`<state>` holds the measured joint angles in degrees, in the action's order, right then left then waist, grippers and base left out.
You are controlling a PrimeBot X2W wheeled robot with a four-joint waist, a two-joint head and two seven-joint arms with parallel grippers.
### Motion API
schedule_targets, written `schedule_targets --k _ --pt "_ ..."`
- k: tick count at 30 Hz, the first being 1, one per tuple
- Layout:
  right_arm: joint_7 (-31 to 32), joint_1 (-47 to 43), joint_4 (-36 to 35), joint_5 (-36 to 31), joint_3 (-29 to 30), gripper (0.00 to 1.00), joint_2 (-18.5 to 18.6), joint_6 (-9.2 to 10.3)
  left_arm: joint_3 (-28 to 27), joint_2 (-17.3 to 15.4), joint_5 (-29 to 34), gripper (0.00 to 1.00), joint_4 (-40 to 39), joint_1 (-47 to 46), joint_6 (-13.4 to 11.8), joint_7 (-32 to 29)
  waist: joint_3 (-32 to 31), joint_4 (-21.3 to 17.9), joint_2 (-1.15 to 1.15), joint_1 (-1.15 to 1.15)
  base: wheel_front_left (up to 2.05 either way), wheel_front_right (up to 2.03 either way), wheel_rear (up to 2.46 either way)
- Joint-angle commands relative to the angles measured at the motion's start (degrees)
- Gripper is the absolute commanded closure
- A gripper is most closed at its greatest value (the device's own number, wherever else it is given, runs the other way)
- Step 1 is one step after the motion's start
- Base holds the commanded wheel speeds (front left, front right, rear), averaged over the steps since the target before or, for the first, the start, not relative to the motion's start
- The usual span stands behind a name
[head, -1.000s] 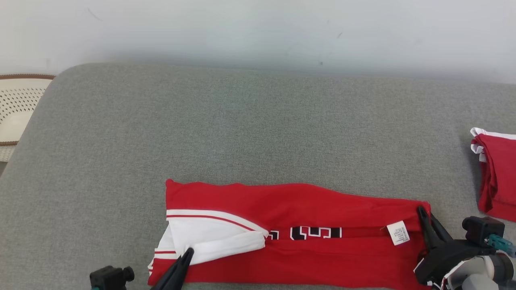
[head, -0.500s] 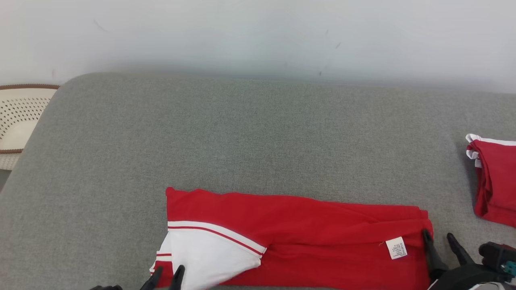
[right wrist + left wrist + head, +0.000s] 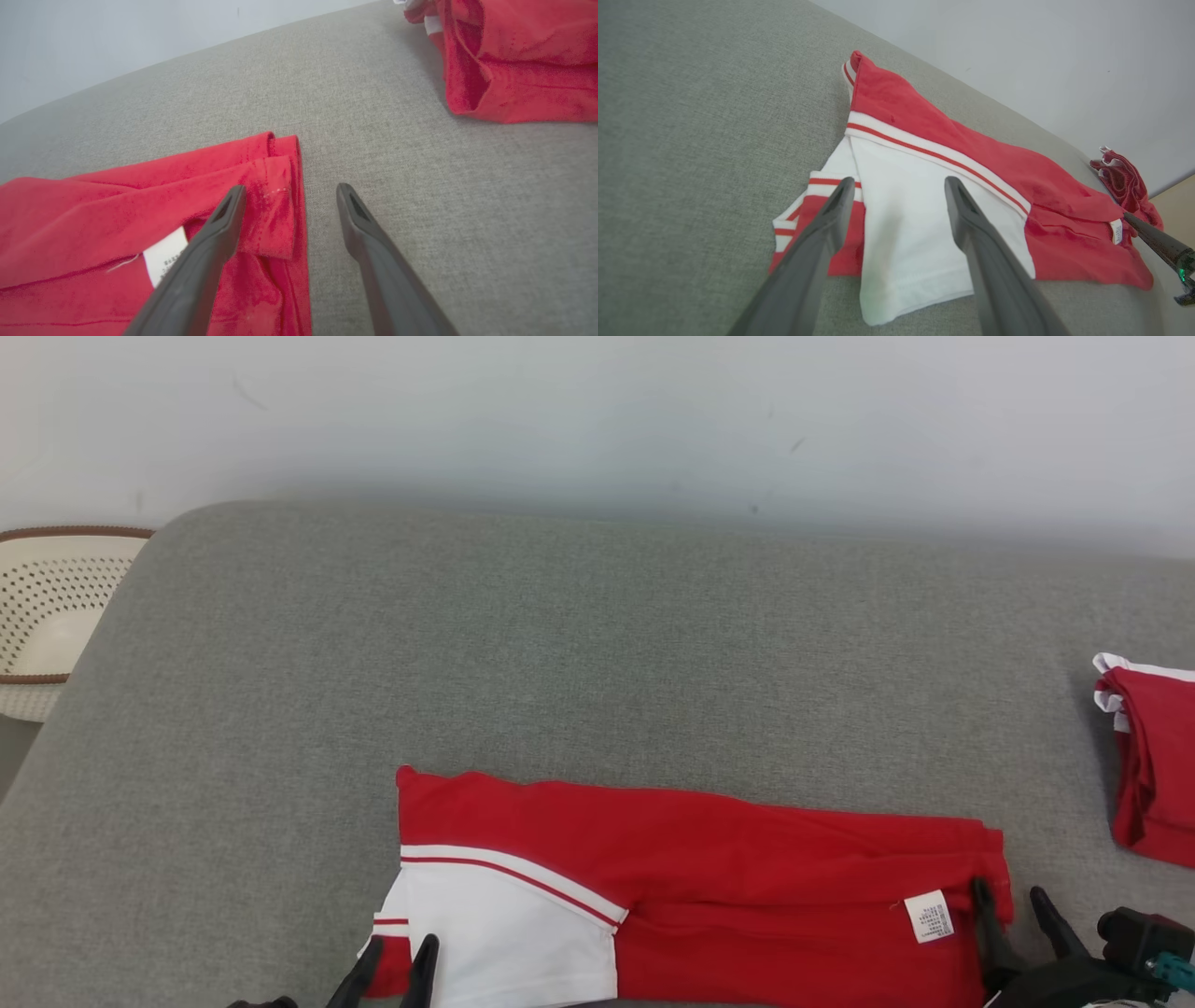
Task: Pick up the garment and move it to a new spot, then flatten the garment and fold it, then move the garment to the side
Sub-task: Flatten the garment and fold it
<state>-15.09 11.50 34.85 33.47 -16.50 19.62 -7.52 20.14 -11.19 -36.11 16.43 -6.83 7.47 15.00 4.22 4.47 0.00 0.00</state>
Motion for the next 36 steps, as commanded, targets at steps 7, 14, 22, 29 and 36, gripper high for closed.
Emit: schedule_targets --k 7,14,22,29,36 --pt "0.1 1.5 4.6 0.4 -1.7 0.0 -2.4 0.07 -0.5 0.0 1.0 0.0 -0.6 0.8 0.0 0.2 1.3 1.1 0.0 0.0 0.0 0.0 0.0" --pt "0.5 1.6 8.3 1.8 -4.9 1.0 -3.2 0.02 0.8 -0.2 1.8 0.0 -2.3 -0.5 0.0 0.2 2.2 1.4 0.0 0.0 0.0 0.0 0.0" --pt "0.4 3.4 8.7 1.0 -1.7 1.0 -0.4 0.31 2.0 -0.2 2.1 0.0 -3.0 -0.8 0.0 0.2 2.6 1.0 0.0 0.0 0.0 0.0 0.0" --pt "0.0 5.5 7.4 -3.2 4.8 1.0 2.2 0.13 3.3 0.3 2.2 0.0 -2.8 -1.6 0.0 0.2 2.7 0.3 0.0 0.0 0.0 0.0 0.0" --pt "0.0 6.9 3.1 -8.4 7.0 1.0 3.5 0.08 4.5 0.6 1.6 0.0 -2.5 -1.8 0.0 0.2 2.5 -1.9 0.0 0.0 0.0 0.0 0.0"
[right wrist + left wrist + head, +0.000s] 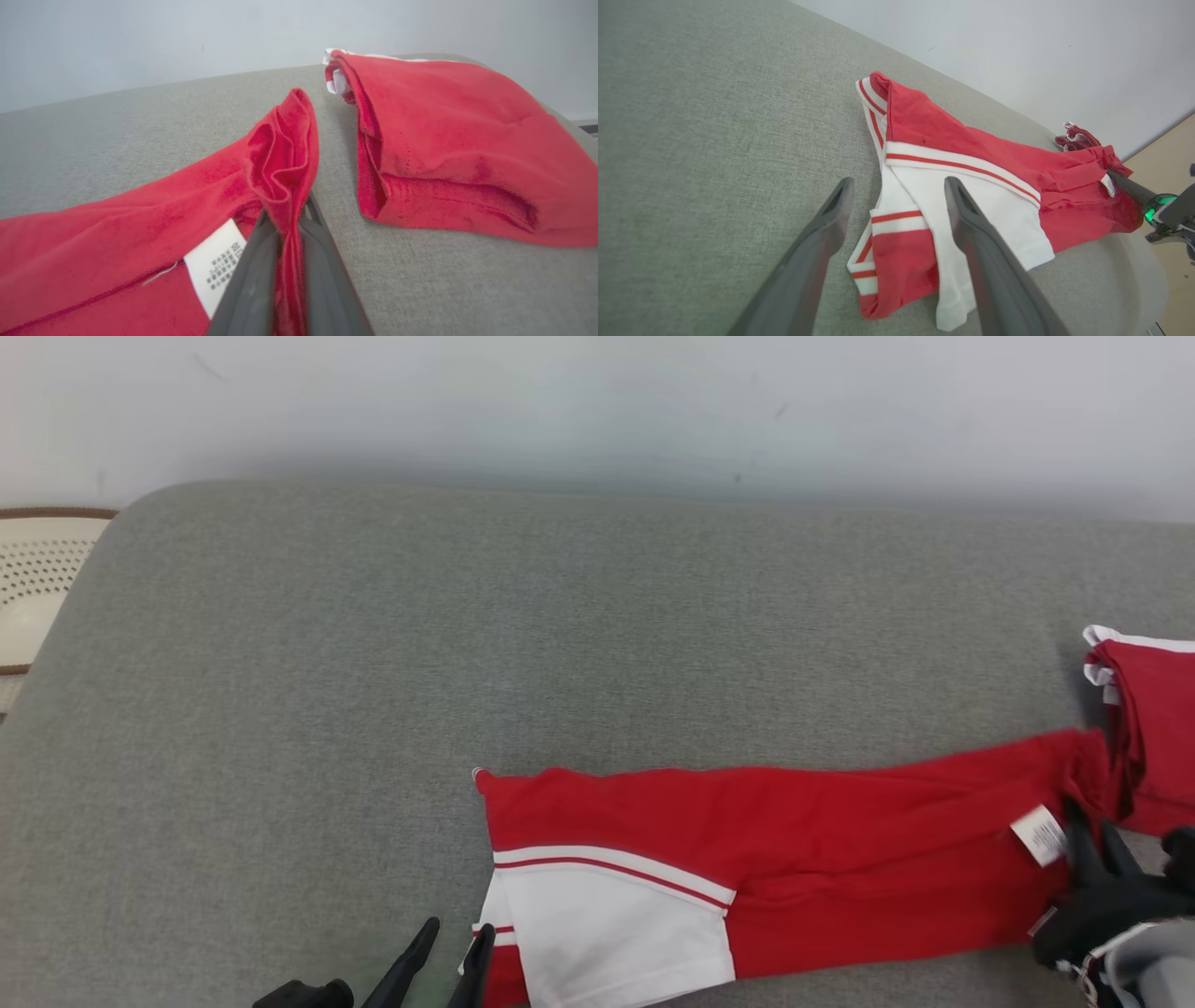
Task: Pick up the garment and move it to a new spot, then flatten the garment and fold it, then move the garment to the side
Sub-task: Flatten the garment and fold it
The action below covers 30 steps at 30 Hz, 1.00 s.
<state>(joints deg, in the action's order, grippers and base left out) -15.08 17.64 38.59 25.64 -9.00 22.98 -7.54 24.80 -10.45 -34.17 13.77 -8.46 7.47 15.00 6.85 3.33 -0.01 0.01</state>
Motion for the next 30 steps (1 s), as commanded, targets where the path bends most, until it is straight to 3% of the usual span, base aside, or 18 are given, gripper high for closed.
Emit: schedule_targets --k 1,4,8,15,21,30 --pt "-0.1 0.5 -2.0 -0.9 -1.4 1.0 0.0 0.1 0.1 -0.1 -0.5 0.0 0.2 -0.1 0.0 0.2 -0.2 -1.1 0.01 -0.01 0.0 0.0 0.0" --pt "0.0 0.3 -7.5 -1.3 -7.4 1.0 -0.9 0.09 0.7 -0.3 -0.8 0.0 0.6 0.1 0.0 0.2 -0.6 -2.6 0.01 -0.01 0.0 0.0 0.0" --pt "0.2 0.2 -15.8 2.5 -20.6 1.0 -0.5 0.09 1.0 0.2 -0.9 0.0 1.0 0.4 0.0 0.2 -1.5 -4.3 0.01 -0.01 0.0 0.0 0.0" --pt "3.2 3.0 -24.5 9.7 -35.6 1.0 0.3 0.09 2.9 0.3 -1.3 0.0 1.3 -0.4 0.0 0.2 -2.1 -3.1 0.01 -0.01 0.0 0.0 0.0" --pt "2.8 6.9 -23.7 11.9 -42.9 1.0 -2.2 0.09 3.2 0.6 -2.3 0.0 1.6 -0.1 0.0 0.2 -2.1 0.6 0.01 -0.01 0.0 0.0 0.0" --pt "1.6 11.4 -16.4 13.5 -49.7 1.0 -6.4 0.09 3.6 0.9 -2.7 0.0 1.9 0.3 0.0 0.2 -1.8 6.9 0.01 -0.01 0.0 0.0 0.0"
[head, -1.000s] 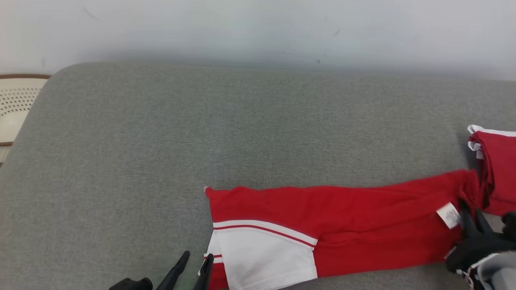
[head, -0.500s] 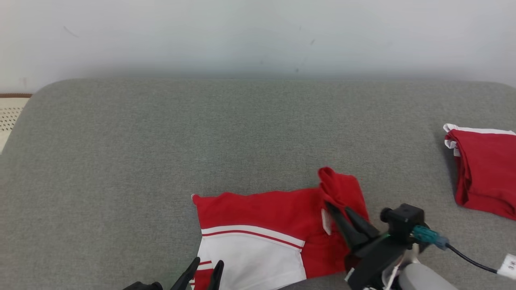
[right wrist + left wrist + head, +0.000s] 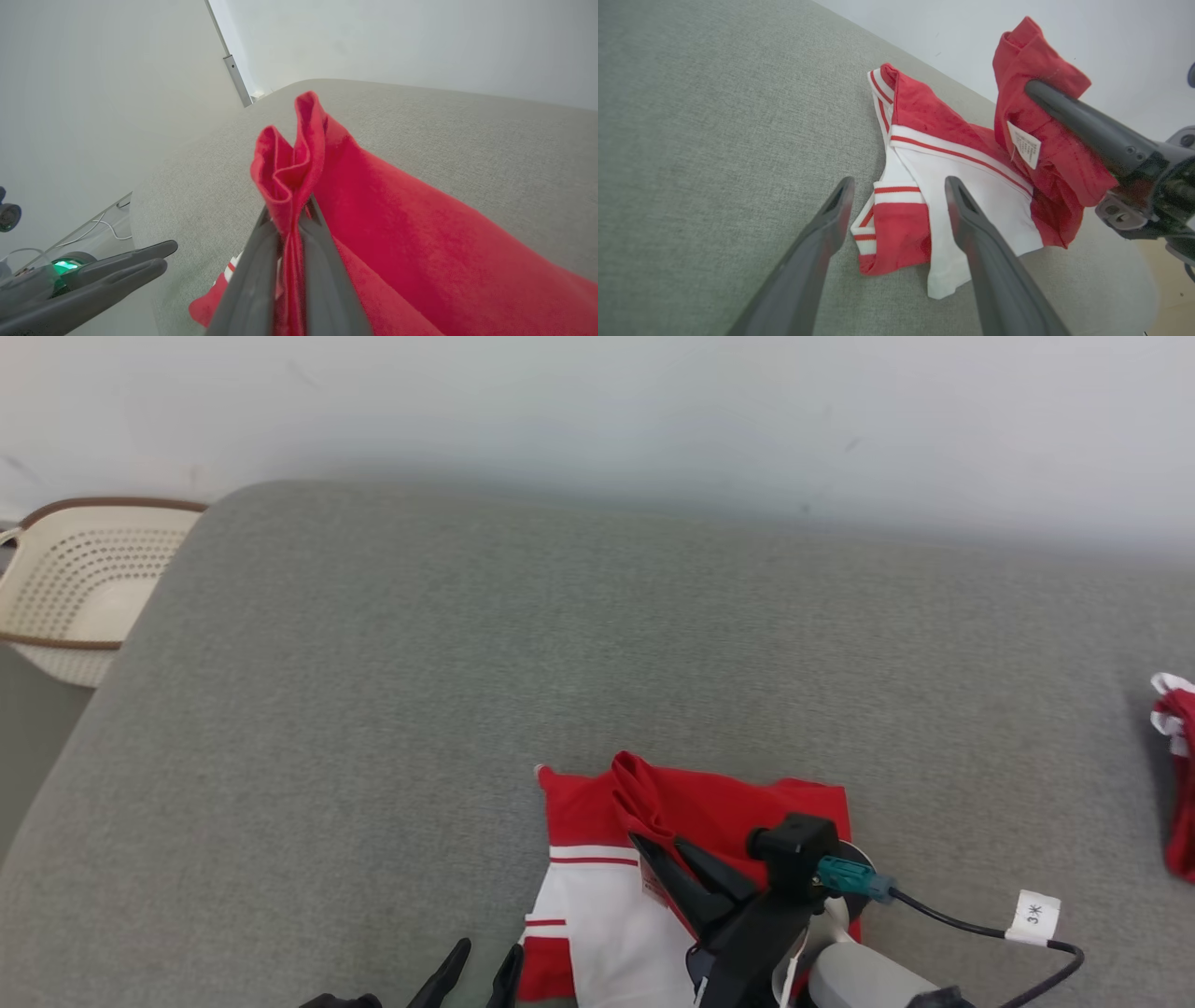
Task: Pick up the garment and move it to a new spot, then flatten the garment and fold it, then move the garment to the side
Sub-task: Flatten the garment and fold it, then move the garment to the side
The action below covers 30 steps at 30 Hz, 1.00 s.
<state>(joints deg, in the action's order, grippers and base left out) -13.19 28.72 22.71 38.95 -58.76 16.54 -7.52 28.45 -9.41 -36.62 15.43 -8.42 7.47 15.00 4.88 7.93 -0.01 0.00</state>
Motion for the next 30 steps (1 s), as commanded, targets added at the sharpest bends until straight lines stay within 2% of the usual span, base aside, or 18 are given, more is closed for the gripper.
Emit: schedule_targets --k 1,7,8,9,12,15,22,27,30 --pt "-0.5 0.7 0.6 0.7 -0.4 1.0 -0.4 0.07 0.0 -0.1 -0.2 0.0 0.2 0.3 0.0 0.2 0.3 3.0 0.01 0.0 0.0 0.0 0.0" --pt "-1.6 3.4 7.3 2.5 -1.7 1.0 -4.4 0.07 -1.3 -0.2 -0.9 0.0 0.7 1.2 0.0 0.2 0.5 5.3 0.01 0.0 0.0 0.0 0.0" --pt "-1.7 3.8 8.4 2.5 -1.5 0.62 -5.1 0.07 -1.4 -0.3 -0.9 0.0 0.7 1.4 0.0 0.2 0.6 5.4 0.01 0.0 0.0 0.0 0.0" --pt "-1.9 3.9 9.4 3.3 -1.0 0.0 -6.0 0.07 -1.4 -0.3 -0.8 0.0 0.6 1.4 0.0 0.2 0.7 5.5 0.01 0.0 0.0 0.0 0.0" --pt "-2.0 5.3 9.1 4.1 2.3 0.0 -7.6 0.07 -2.2 -0.4 -0.6 0.0 0.7 1.5 0.0 0.2 0.9 5.2 0.01 0.0 0.0 0.0 0.0" --pt "-2.0 3.8 6.4 2.7 7.9 0.0 -7.2 0.07 -3.2 0.0 0.0 0.0 0.7 1.4 0.0 0.2 1.0 4.4 0.01 0.0 0.0 0.0 0.0" --pt "-2.0 -2.9 1.9 -1.5 21.2 0.0 -2.9 0.07 -4.2 0.7 1.4 0.0 0.1 0.9 0.0 0.2 1.0 2.0 0.01 0.0 0.0 0.0 0.0" --pt "-2.0 -9.4 2.4 -1.7 27.2 0.0 -0.8 0.07 -5.0 1.0 2.4 0.0 -0.8 0.7 0.0 0.2 1.1 1.3 0.01 0.0 0.0 0.0 0.0" --pt "-2.0 -12.2 3.8 -2.4 28.4 0.0 -0.1 0.07 -5.2 1.0 2.8 0.0 -1.4 0.8 0.0 0.2 1.4 1.2 0.01 0.0 0.0 0.0 0.0"
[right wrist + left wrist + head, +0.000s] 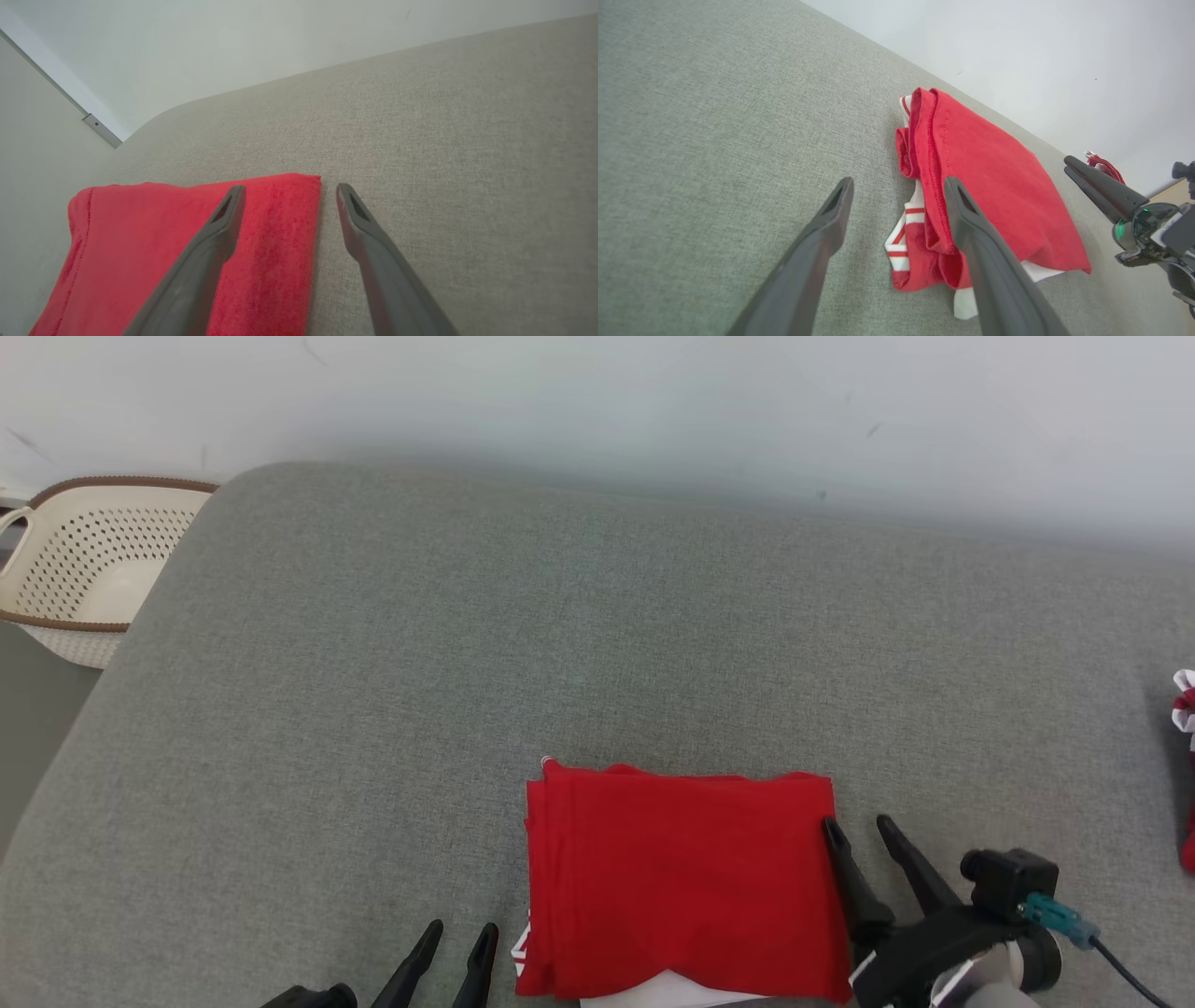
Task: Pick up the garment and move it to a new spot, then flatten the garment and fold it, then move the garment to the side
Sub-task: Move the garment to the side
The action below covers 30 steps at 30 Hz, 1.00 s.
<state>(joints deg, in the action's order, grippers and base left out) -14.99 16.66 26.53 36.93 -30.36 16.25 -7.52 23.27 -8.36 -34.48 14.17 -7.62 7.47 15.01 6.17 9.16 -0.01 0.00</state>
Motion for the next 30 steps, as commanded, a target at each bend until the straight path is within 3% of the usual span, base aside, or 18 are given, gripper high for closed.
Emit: schedule_targets --k 1,14,16,17,23,30 --pt "-0.2 -0.8 0.6 -0.4 0.1 0.0 0.2 0.07 0.0 0.0 0.6 0.0 -0.2 -0.1 0.0 0.2 0.2 0.0 0.01 0.0 0.0 0.0 0.0" --pt "0.0 1.5 9.6 2.2 -4.0 0.0 -3.5 0.04 -0.1 -0.4 1.4 0.0 -1.0 -0.8 0.0 0.2 1.2 1.9 0.01 0.0 0.0 0.0 0.0" --pt "0.1 2.1 10.9 2.2 -5.1 0.96 -3.6 0.03 -0.5 -0.5 2.2 0.0 -1.0 -0.6 0.0 0.2 1.0 1.9 0.01 0.0 0.0 0.0 0.0" --pt "0.1 2.5 11.3 2.4 -5.4 1.0 -3.6 0.03 -0.7 -0.5 2.4 0.0 -1.0 -0.5 0.0 0.2 0.9 1.7 0.01 0.0 0.0 0.0 0.0" --pt "-0.2 4.4 9.9 -0.4 -1.3 1.0 -2.1 0.04 -3.1 0.0 5.2 0.0 -1.3 0.7 0.0 0.2 -0.1 -0.9 0.01 0.0 0.0 0.0 0.0" --pt "-0.1 2.9 8.5 -4.0 2.8 1.0 -2.4 0.04 -6.3 0.3 10.6 0.0 -1.7 1.4 0.0 0.2 -1.9 -7.8 0.01 0.0 0.0 0.0 0.0"
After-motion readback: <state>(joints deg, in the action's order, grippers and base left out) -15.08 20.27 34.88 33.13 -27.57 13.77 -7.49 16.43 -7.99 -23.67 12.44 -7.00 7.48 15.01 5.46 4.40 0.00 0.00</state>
